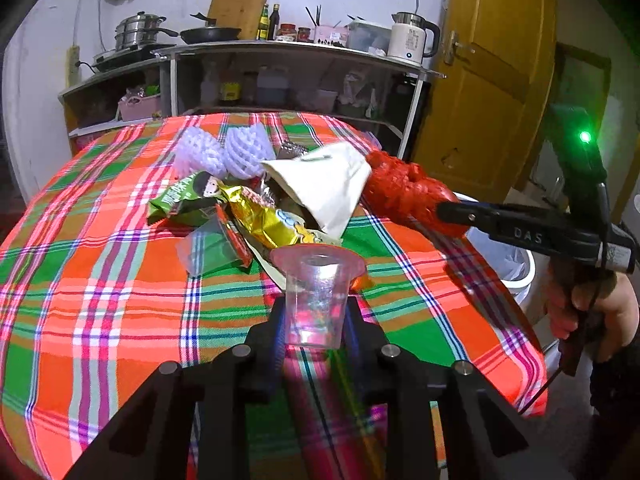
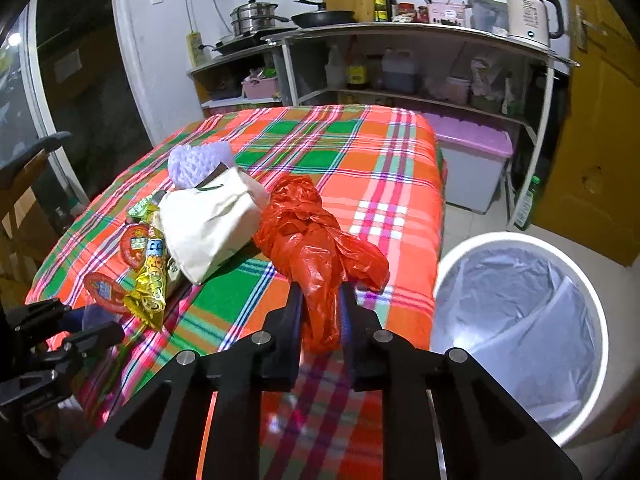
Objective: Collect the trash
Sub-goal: 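Carry the red plastic bag with the right gripper over the white bin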
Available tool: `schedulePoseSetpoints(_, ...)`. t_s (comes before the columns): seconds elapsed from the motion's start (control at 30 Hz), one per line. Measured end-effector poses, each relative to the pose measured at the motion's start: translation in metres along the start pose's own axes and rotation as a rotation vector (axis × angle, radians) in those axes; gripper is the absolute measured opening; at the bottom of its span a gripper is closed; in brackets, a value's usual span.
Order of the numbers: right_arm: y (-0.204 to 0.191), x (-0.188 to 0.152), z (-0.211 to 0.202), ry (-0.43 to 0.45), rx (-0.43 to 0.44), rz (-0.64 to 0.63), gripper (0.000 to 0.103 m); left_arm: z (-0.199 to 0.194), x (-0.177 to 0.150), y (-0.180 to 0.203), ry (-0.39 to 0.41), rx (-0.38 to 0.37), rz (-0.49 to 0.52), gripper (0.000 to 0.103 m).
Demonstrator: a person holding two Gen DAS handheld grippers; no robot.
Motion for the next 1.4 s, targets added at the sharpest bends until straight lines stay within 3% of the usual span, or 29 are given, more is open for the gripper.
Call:
schedulePoseSetpoints(0.33, 0.011, -0.014, -0.042, 0.049, -0.019, 0.058, 0.017, -0.025, 0.003, 0.011, 0.042, 0.008, -0.01, 0.027)
schedulePoseSetpoints(0.6, 0.038, -0.03, -0.067, 0.07, -0.067, 0.12, 0.017, -0.02, 0.015, 0.045, 0.042, -0.044, 0.033, 0.027)
schedulePoseSetpoints(1.4, 0.141, -0.101, -0.073, -0.002, -0.195, 0.321, 0.017, 0.087, 0.029, 0.195, -0.085, -0.248, 0.205, 0.027)
Point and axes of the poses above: each gripper's, at about its wrist camera, not at the fingertips, and z roughly the way its jaws point, y to its right, x to its top, the point moved 10 cm from there along z, roughly the way its jaws point, and after that the axes turned 10 degrees about -z, right-handed, at the moved point
